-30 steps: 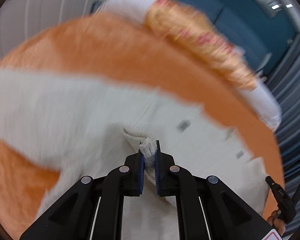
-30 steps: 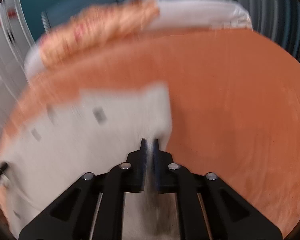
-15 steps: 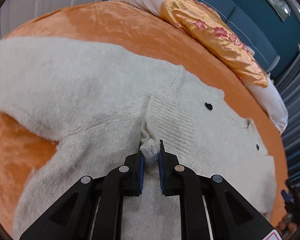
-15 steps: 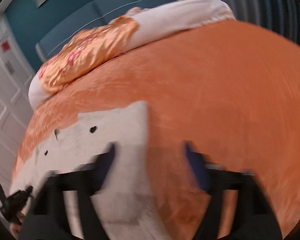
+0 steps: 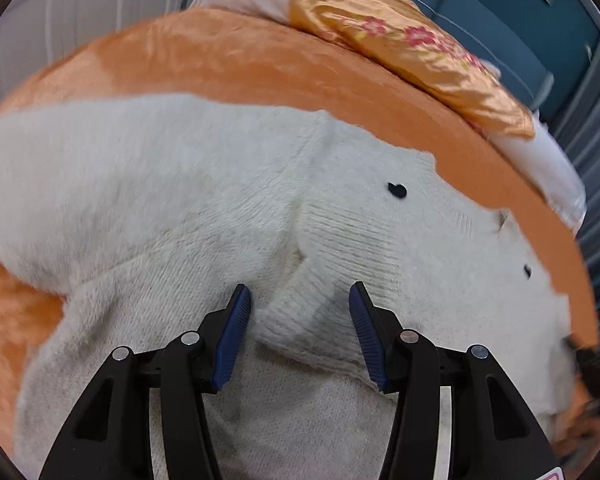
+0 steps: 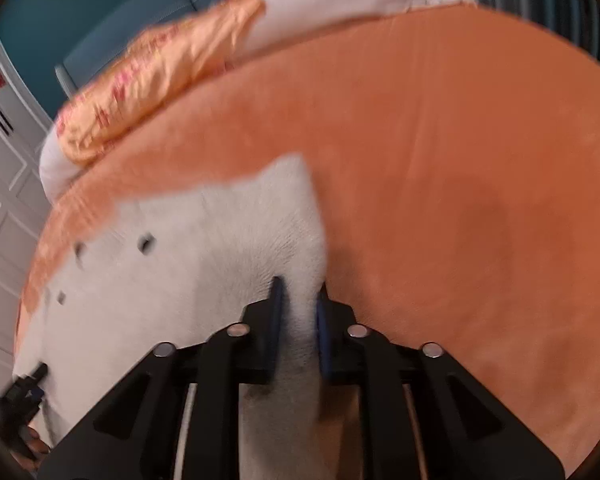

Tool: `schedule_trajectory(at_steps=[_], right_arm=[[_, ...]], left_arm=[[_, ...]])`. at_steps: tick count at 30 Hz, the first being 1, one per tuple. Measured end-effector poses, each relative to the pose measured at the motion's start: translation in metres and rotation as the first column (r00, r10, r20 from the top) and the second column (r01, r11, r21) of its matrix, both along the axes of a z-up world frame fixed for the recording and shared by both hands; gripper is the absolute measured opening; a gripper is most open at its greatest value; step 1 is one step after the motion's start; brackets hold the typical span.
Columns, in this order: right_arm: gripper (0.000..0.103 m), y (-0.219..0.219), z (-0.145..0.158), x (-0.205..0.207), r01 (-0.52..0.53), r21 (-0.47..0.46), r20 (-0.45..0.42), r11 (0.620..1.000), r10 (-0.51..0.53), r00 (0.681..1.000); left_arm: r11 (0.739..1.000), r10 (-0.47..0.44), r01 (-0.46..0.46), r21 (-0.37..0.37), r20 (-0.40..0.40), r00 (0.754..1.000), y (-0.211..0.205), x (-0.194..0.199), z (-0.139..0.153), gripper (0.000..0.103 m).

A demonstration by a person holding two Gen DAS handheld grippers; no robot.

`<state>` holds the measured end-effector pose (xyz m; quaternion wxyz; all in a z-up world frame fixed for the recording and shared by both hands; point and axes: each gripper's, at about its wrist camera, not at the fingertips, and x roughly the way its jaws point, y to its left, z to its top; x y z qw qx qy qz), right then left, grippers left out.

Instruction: Fold small clothes

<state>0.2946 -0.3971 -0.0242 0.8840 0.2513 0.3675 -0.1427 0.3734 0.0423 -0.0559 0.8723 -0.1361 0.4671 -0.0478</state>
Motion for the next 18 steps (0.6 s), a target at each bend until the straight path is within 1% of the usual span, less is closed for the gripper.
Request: schedule_trajectory(at_steps=[1,2,4,6,7,8,9,10,11,13,14,15,16,17,18], right_arm=[[0.023,0.003,0.011,-0.01,-0.008,0.005,0.042,1.0,0.008,0.999],[0.028,0.007,0.024,-0.026,-0.031,0.019,0.08,0.999,0.029,0.996],[0.051,0.016,0.025,-0.044,-0.057,0.032,0.078,0.998,0.054,0.996],[0.059,0.027,0.01,-0.061,-0.085,0.012,0.03,0.996,0.084,0.996],[0.059,0.036,-0.004,-0.059,-0.108,-0.03,-0.033,0.994,0.107,0.994],[0.058,0.041,-0.011,-0.054,-0.126,-0.057,-0.072,0.99,0.122,0.99],[0.032,0.046,-0.018,-0.051,-0.15,-0.081,-0.102,0.985,0.142,0.985],[0.018,0.047,-0.019,-0.049,-0.159,-0.093,-0.108,0.983,0.149,0.983],[0.016,0.048,-0.014,-0.053,-0.143,-0.105,-0.079,0.984,0.135,0.988],[0.013,0.037,0.006,-0.066,-0.079,-0.122,-0.004,0.989,0.079,0.997],[0.013,0.028,0.004,-0.069,-0.042,-0.124,-0.008,0.991,0.041,0.999],[0.013,0.021,-0.011,-0.063,-0.032,-0.113,-0.058,0.993,0.025,0.998],[0.013,0.014,-0.037,-0.056,-0.064,-0.076,-0.157,0.995,0.051,0.986],[0.013,0.012,-0.059,-0.044,-0.095,-0.048,-0.223,0.994,0.082,0.971],[0.014,0.012,-0.062,-0.033,-0.105,-0.067,-0.225,0.992,0.088,0.97]], left_arm=[[1.0,0.004,-0.004,-0.007,-0.001,1.0,0.001,0.0,0.0,0.049],[1.0,0.008,-0.008,-0.019,-0.002,1.0,0.002,0.0,-0.001,0.049],[0.999,0.015,-0.015,-0.04,0.0,1.0,0.005,0.001,-0.004,0.049],[1.0,0.016,-0.015,-0.019,0.011,1.0,0.003,0.0,-0.005,0.049],[1.0,0.014,-0.014,0.003,0.017,1.0,0.0,-0.001,-0.005,0.049],[1.0,0.013,-0.013,0.026,0.023,1.0,-0.003,-0.003,-0.005,0.049],[0.999,0.011,-0.012,0.051,0.03,0.999,-0.007,-0.003,-0.005,0.049],[0.998,0.008,-0.01,0.062,0.034,0.999,-0.009,-0.004,-0.004,0.05],[0.998,0.008,-0.01,0.058,0.035,0.999,-0.008,-0.006,-0.001,0.05],[1.0,0.007,-0.008,0.012,0.042,0.999,-0.001,-0.011,0.002,0.05],[1.0,0.007,-0.007,-0.001,0.046,0.999,0.001,-0.013,0.002,0.05],[1.0,0.003,-0.003,-0.001,0.048,0.999,0.002,-0.016,-0.003,0.05],[1.0,-0.006,0.005,0.017,0.05,0.999,0.0,-0.016,-0.008,0.051],[0.999,-0.014,0.011,0.043,0.06,0.998,-0.004,-0.018,-0.011,0.051],[0.998,-0.015,0.01,0.07,0.071,0.997,-0.009,-0.019,-0.011,0.052]])
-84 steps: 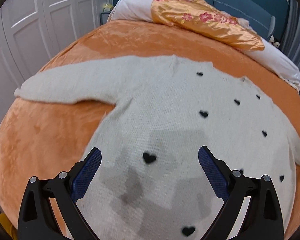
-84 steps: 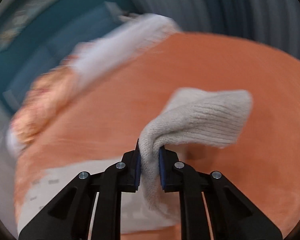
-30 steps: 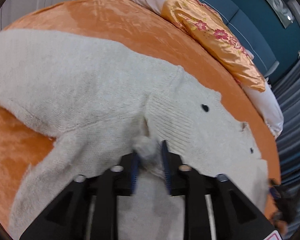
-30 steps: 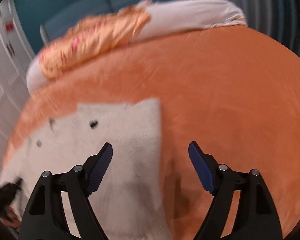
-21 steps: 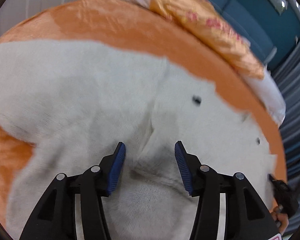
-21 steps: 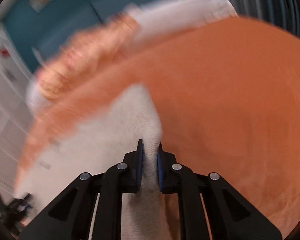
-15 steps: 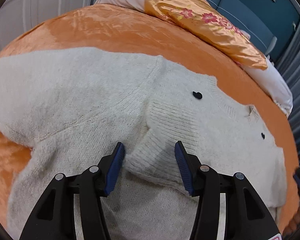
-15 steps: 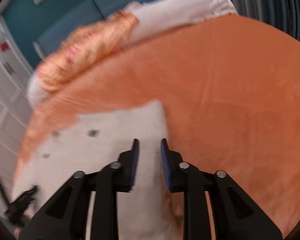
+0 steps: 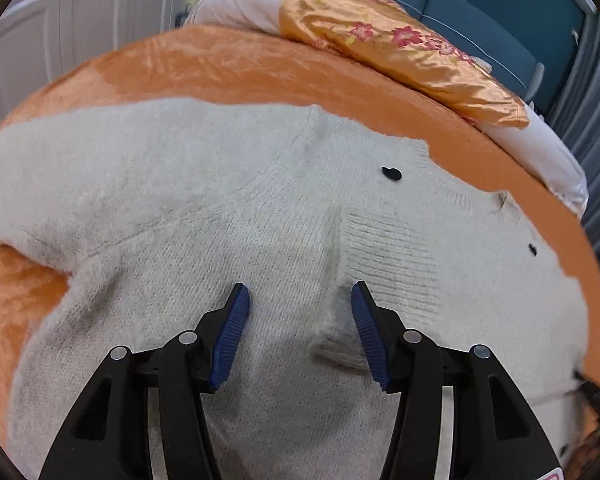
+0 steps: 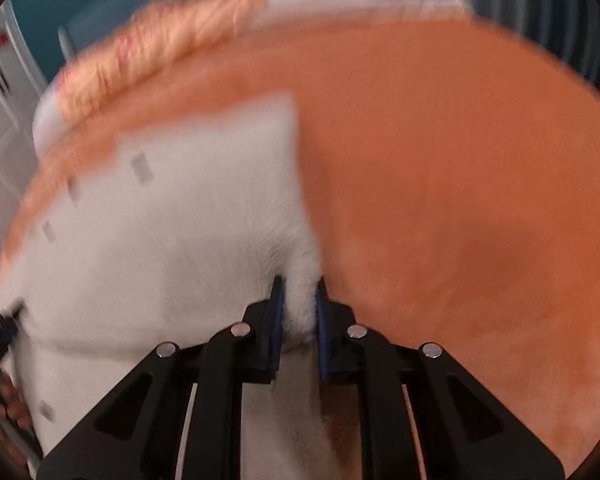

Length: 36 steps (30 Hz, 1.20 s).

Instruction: Fold small clothes

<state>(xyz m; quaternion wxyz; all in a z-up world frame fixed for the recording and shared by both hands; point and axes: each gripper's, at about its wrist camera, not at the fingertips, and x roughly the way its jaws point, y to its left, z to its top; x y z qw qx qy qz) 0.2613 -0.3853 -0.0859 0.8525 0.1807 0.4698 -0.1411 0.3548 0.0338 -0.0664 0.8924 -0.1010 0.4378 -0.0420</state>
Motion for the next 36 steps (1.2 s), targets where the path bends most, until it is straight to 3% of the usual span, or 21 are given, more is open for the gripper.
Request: schedule_trajectory(at_steps=[1,2,5,7,9,11,12,14,15,16,18,19,21,23,25,28,30,31,33,34,36], right_arm=[[0.018,0.006,0.04,-0.021,0.018,-0.036,0.085,0.999,-0.015,0.996],[0.02,0.004,0.058,-0.023,0.049,-0.031,0.123,0.998,-0.045,0.991],[0.026,-0.001,0.093,-0.018,0.103,-0.014,0.24,0.995,-0.097,0.966],[0.028,-0.003,0.102,0.007,0.095,-0.009,0.259,0.995,-0.089,0.962],[0.028,0.002,0.098,0.047,0.052,-0.033,0.243,0.998,-0.042,0.969],[0.023,0.013,0.086,0.078,-0.045,0.008,0.212,0.999,0.042,0.976],[0.014,0.015,0.072,0.093,-0.09,0.029,0.177,0.995,0.084,0.981],[0.003,0.001,0.038,0.116,-0.044,-0.009,0.036,0.999,0.045,0.998],[0.0,-0.01,0.032,0.117,-0.009,0.027,0.062,1.0,0.007,0.998],[0.0,-0.021,0.038,0.112,0.063,0.078,0.089,0.995,-0.07,0.994],[0.002,-0.019,0.056,0.098,0.1,0.1,0.159,0.99,-0.115,0.981],[0.002,-0.006,0.071,0.084,0.067,0.087,0.22,0.994,-0.085,0.972],[0.002,0.017,0.077,0.066,-0.002,0.075,0.25,0.997,-0.017,0.968],[0.002,0.033,0.06,0.052,-0.046,0.008,0.184,0.999,0.044,0.982],[0.0,0.026,0.033,0.038,-0.006,-0.034,0.108,0.999,0.009,0.994],[0.003,0.025,0.058,-0.005,0.081,0.054,0.183,0.995,-0.09,0.979],[0.004,0.042,0.071,-0.025,0.056,-0.009,0.211,0.998,-0.052,0.976],[0.004,0.053,0.068,-0.032,0.037,-0.081,0.176,0.996,-0.022,0.984],[0.0,0.055,0.036,-0.034,0.004,-0.135,0.053,0.991,0.003,0.999],[0.0,0.057,0.026,-0.038,-0.012,-0.154,0.054,0.988,0.021,0.998],[0.0,0.068,0.046,-0.041,-0.004,-0.195,0.036,0.981,0.011,0.999]], left_arm=[[1.0,-0.001,0.001,0.015,0.0,1.0,-0.002,0.001,0.0,0.052],[1.0,-0.002,0.002,0.026,0.003,1.0,-0.005,0.001,-0.001,0.052],[0.999,-0.005,0.004,0.043,0.025,1.0,-0.007,-0.002,-0.002,0.053],[0.998,-0.004,0.003,0.055,0.035,0.999,-0.008,-0.003,-0.003,0.053],[0.998,-0.004,0.001,0.062,0.044,0.999,-0.009,-0.004,-0.003,0.054],[0.998,-0.003,0.0,0.065,0.052,0.999,-0.01,-0.004,-0.004,0.054],[0.998,-0.003,-0.001,0.065,0.056,0.998,-0.01,-0.005,-0.005,0.054],[0.998,-0.002,-0.002,0.068,0.061,0.998,-0.01,-0.006,-0.006,0.055],[0.997,-0.004,-0.001,0.072,0.065,0.998,-0.011,-0.006,-0.006,0.056],[0.997,-0.004,-0.001,0.077,0.068,0.998,-0.011,-0.006,-0.007,0.056],[0.997,-0.004,-0.002,0.083,0.073,0.997,-0.012,-0.006,-0.007,0.057],[0.997,-0.004,-0.002,0.083,0.075,0.997,-0.012,-0.006,-0.008,0.057],[0.996,-0.003,-0.003,0.085,0.078,0.997,-0.013,-0.006,-0.008,0.057],[0.996,-0.004,-0.003,0.086,0.081,0.997,-0.013,-0.007,-0.01,0.057],[0.996,-0.004,-0.003,0.086,0.079,0.997,-0.013,-0.007,-0.01,0.058],[0.996,-0.004,-0.003,0.087,0.076,0.997,-0.013,-0.007,-0.01,0.058],[0.996,-0.004,-0.003,0.092,0.076,0.997,-0.014,-0.007,-0.01,0.058],[0.996,-0.003,-0.004,0.094,0.075,0.997,-0.014,-0.007,-0.009,0.058],[0.996,-0.003,-0.003,0.089,0.072,0.997,-0.014,-0.007,-0.008,0.058],[0.997,-0.003,-0.003,0.081,0.065,0.998,-0.013,-0.006,-0.007,0.058],[0.999,-0.009,0.007,0.051,0.033,0.999,-0.006,-0.007,0.0,0.059]])
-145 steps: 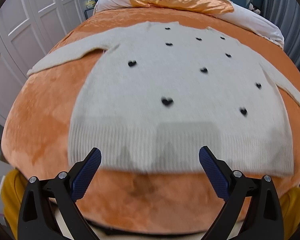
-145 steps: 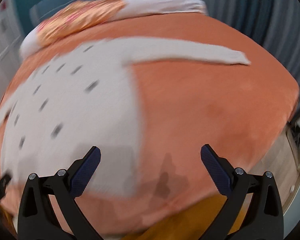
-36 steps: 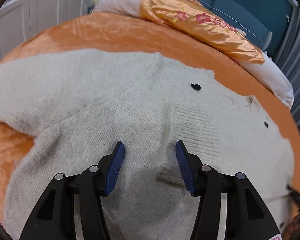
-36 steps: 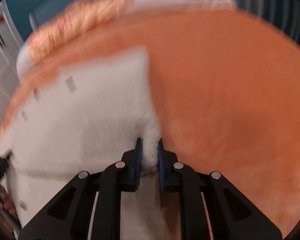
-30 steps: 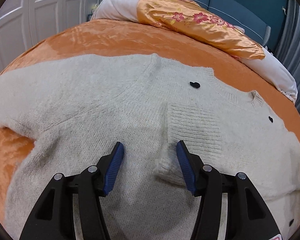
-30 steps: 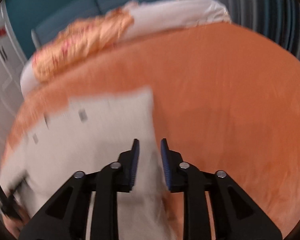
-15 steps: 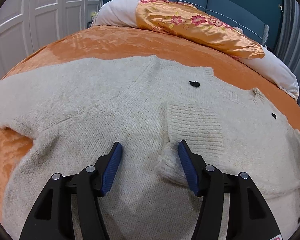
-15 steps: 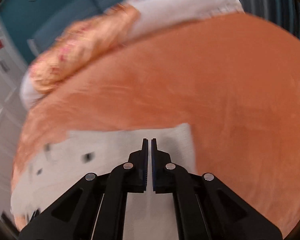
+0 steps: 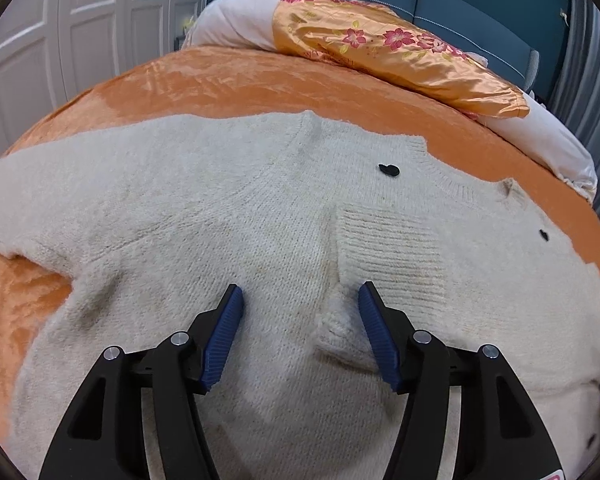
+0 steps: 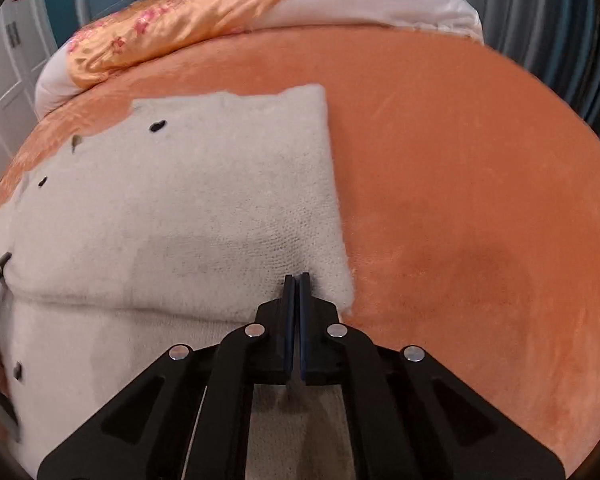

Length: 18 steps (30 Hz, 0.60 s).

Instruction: Fold small clothes

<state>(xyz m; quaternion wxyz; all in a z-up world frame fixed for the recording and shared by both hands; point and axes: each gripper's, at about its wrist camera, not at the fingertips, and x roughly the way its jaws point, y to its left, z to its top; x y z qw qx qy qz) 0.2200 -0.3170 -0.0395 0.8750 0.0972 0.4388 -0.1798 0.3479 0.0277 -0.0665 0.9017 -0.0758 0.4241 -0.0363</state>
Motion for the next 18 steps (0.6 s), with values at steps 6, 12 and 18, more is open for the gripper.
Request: schedule_trajectory(at_steps=[6,12,18], right_arm=[[0.025,0.093,0.042,-0.045,-0.149,0.024,0.063,0.989,0.147,0.987],[0.025,0.175,0.015,-0.115,-0.292,0.122,0.021,0.949,0.291,0.956],[0.033,0.225,0.014,-0.147,-0.337,0.174,-0.027,0.925,0.347,0.938]], left_arm=[[0.996,0.06,-0.064,-0.063,-0.06,0.996,0.074,-0.048,0.03,0.076],[0.892,0.359,-0.383,-0.241,-0.137,0.923,0.259,-0.075,0.042,0.08],[0.728,0.607,-0.627,-0.276,-0.165,0.777,0.416,-0.058,0.044,0.08]])
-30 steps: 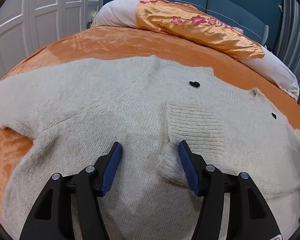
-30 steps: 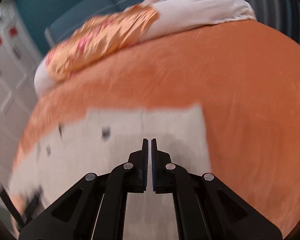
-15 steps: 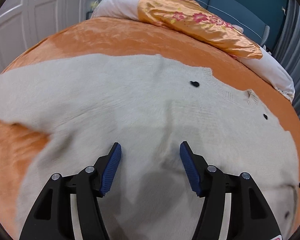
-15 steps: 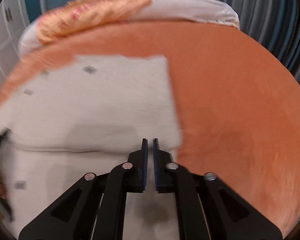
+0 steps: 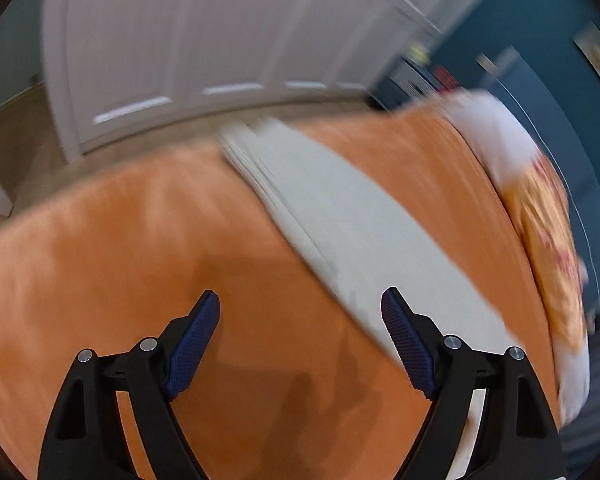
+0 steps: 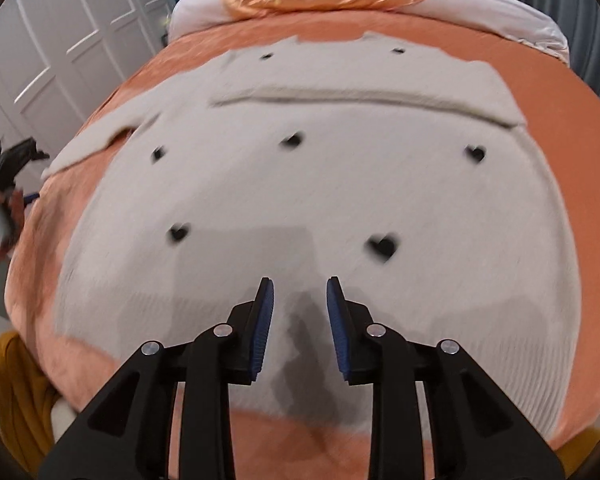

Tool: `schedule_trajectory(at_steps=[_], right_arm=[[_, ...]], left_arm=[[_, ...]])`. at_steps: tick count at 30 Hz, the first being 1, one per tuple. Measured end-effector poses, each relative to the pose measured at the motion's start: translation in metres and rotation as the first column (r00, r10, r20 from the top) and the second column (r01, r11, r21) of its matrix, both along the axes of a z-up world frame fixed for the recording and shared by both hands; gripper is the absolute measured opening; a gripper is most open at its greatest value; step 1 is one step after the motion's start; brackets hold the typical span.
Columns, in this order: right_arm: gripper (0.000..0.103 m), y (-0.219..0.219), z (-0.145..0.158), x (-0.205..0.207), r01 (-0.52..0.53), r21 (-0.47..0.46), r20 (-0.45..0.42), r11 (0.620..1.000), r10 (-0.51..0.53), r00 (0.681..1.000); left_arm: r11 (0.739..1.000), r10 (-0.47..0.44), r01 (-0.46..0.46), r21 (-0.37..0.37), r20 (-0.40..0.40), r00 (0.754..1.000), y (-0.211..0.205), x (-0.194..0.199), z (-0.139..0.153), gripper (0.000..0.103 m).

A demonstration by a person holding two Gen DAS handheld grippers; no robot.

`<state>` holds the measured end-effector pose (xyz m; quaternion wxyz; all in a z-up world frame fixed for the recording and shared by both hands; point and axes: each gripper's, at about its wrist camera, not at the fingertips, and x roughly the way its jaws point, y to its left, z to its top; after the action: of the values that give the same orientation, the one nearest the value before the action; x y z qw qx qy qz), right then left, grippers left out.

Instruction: Fold small clothes

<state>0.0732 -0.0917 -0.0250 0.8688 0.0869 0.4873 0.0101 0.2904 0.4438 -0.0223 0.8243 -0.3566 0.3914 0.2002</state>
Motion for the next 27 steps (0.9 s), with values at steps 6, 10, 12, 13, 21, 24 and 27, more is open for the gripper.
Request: schedule_trajectory(at_steps=[6,10,12,13,21,24,27], right_arm=[[0.036,0.017,0.005,-0.01,0.007,-0.011,-0.042,1.0,-0.007,0.999],[0.04,0.02,0.01,-0.009,0.013,-0.033,-0.046,0.999,-0.014,0.999],[0.041,0.019,0.012,-0.01,0.016,-0.038,-0.042,0.999,-0.017,0.999],[0.041,0.019,0.012,-0.01,0.015,-0.038,-0.039,0.999,-0.017,0.999],[0.041,0.001,0.017,-0.012,0.055,0.027,-0.001,0.998,-0.055,0.998],[0.041,-0.01,0.02,-0.018,0.081,0.057,0.016,0.995,-0.082,0.996],[0.041,-0.023,0.022,-0.027,0.102,0.064,0.028,0.993,-0.104,0.994]], left_arm=[[0.996,0.001,-0.004,-0.093,-0.031,1.0,0.039,0.039,-0.023,0.08],[0.998,-0.049,0.048,-0.034,-0.03,0.998,0.035,0.058,-0.019,0.036],[0.995,-0.099,0.097,-0.034,-0.067,0.993,0.031,0.071,-0.016,0.008],[0.994,-0.109,0.107,-0.026,-0.058,0.992,0.03,0.076,-0.011,0.008],[0.891,-0.443,0.405,0.205,0.201,0.874,-0.126,0.08,0.141,0.007],[0.8,-0.6,0.548,0.246,0.283,0.749,-0.227,0.07,0.188,0.007],[0.699,-0.714,0.668,0.256,0.312,0.627,-0.329,0.056,0.201,0.007]])
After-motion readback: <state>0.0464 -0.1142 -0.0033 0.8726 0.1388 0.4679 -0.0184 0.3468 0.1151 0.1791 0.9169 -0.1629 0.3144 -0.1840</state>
